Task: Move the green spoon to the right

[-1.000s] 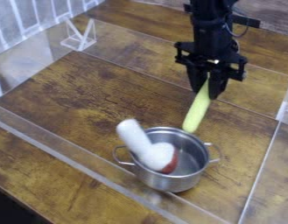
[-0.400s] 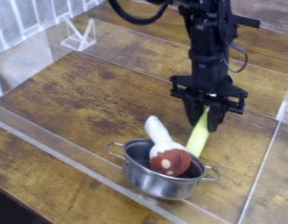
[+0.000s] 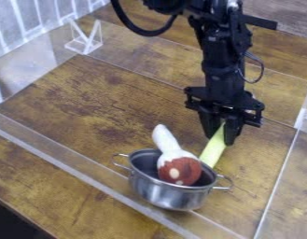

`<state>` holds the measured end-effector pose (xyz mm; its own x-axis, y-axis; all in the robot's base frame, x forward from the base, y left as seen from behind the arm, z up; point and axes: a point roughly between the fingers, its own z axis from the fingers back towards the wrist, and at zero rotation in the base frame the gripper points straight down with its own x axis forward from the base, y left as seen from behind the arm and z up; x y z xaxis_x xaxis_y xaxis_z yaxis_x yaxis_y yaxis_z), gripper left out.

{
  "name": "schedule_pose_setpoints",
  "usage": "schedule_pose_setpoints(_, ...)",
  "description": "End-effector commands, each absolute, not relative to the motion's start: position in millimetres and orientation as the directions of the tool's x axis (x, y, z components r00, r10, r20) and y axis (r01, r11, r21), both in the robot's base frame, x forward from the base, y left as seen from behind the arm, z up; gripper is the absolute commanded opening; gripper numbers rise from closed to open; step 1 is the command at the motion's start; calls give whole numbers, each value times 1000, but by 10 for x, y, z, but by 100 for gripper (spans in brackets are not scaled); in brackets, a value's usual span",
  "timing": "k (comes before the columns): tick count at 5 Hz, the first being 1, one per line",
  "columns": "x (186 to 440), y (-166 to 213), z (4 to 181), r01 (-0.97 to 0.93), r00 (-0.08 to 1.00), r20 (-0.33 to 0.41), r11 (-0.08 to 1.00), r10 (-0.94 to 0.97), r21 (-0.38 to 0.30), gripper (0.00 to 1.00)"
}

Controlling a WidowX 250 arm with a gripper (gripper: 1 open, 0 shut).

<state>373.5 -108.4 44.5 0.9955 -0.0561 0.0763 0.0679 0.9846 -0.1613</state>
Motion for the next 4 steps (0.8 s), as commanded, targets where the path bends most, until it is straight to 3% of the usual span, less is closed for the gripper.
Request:
schedule_pose_setpoints(1, 3851, -1077, 641, -19, 993, 115, 984, 39, -175, 0)
schedule_pose_setpoints(4, 3957, -1002, 719, -51, 993, 100, 983, 69, -177, 0)
